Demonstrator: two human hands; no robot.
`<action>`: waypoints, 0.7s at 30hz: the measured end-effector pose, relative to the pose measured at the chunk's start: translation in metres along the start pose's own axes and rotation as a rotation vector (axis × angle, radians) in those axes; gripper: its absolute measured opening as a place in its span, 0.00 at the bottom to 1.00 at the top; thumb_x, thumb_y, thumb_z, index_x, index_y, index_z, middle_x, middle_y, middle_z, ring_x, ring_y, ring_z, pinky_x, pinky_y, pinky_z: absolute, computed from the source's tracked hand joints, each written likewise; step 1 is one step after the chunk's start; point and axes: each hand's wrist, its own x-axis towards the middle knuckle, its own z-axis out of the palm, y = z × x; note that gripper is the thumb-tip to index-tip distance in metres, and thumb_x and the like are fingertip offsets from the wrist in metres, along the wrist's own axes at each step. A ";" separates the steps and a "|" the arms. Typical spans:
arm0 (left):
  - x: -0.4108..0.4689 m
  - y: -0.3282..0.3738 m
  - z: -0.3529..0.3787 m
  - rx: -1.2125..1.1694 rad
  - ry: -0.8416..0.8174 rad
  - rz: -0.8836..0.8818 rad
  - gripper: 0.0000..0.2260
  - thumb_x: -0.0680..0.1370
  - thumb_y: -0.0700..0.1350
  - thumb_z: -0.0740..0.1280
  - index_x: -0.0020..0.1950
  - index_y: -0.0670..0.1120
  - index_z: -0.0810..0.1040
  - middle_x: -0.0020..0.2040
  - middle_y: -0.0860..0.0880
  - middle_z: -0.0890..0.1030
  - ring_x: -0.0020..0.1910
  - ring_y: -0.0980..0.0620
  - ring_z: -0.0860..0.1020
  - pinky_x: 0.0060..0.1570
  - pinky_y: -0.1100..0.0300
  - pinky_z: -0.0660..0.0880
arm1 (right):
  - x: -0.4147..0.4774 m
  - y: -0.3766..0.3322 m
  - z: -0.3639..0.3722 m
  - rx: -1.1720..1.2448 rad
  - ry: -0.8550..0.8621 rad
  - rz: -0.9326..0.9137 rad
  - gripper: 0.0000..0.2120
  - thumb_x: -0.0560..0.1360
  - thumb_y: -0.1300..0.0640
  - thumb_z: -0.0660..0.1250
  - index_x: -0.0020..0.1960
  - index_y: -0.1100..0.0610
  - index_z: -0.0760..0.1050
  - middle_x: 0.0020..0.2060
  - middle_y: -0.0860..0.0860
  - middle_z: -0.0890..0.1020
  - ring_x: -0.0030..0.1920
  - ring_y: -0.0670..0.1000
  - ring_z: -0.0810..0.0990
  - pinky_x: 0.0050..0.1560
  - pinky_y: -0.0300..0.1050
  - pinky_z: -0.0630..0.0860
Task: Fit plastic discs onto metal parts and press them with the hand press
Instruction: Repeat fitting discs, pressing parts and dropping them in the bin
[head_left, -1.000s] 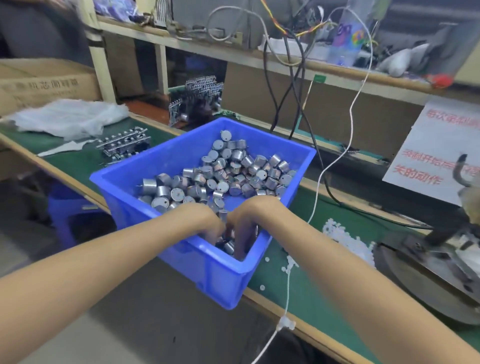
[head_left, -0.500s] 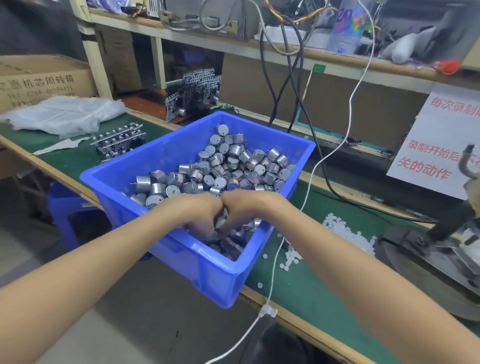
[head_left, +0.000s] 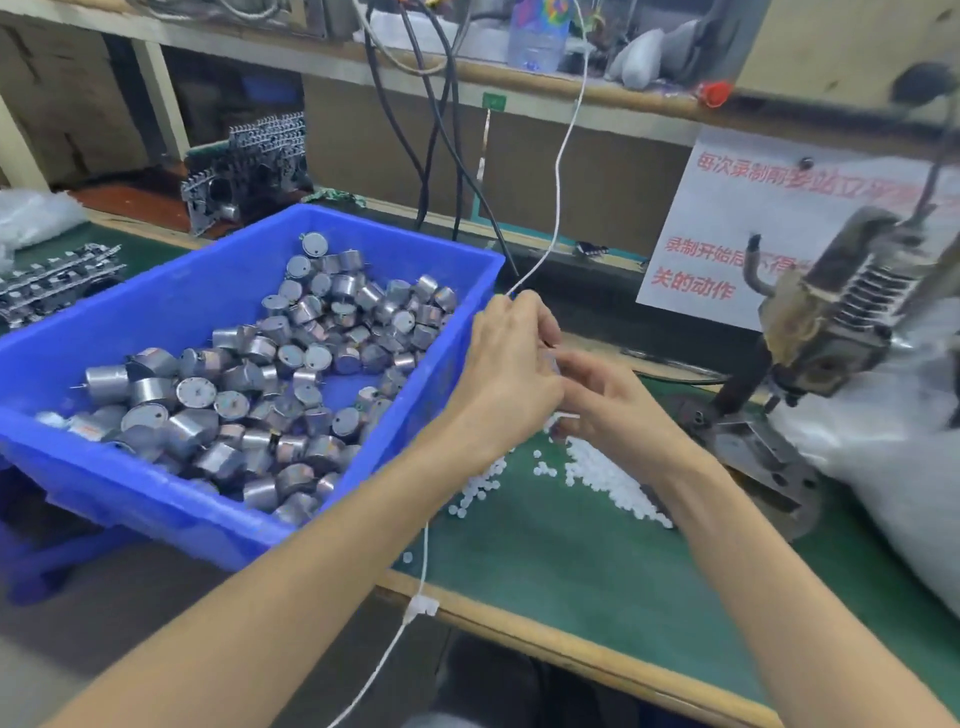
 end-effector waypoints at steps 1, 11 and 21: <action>-0.003 0.000 0.018 -0.047 -0.018 -0.013 0.10 0.71 0.34 0.62 0.44 0.49 0.67 0.50 0.50 0.71 0.49 0.53 0.67 0.41 0.72 0.63 | -0.009 0.010 -0.009 0.026 0.041 0.042 0.08 0.78 0.61 0.64 0.54 0.57 0.78 0.41 0.55 0.79 0.37 0.49 0.78 0.32 0.39 0.71; -0.019 -0.082 0.090 0.310 -0.348 -0.191 0.04 0.74 0.42 0.70 0.44 0.42 0.77 0.46 0.46 0.78 0.48 0.47 0.76 0.42 0.58 0.68 | -0.061 0.091 -0.031 0.087 0.492 0.248 0.12 0.75 0.66 0.67 0.56 0.60 0.68 0.47 0.63 0.81 0.38 0.51 0.85 0.31 0.38 0.76; -0.029 -0.077 0.105 0.158 -0.459 -0.092 0.08 0.75 0.41 0.66 0.37 0.50 0.76 0.37 0.51 0.79 0.38 0.52 0.75 0.40 0.61 0.70 | -0.064 0.107 -0.033 0.194 0.516 0.155 0.17 0.74 0.68 0.67 0.56 0.49 0.77 0.43 0.49 0.85 0.44 0.49 0.82 0.36 0.38 0.77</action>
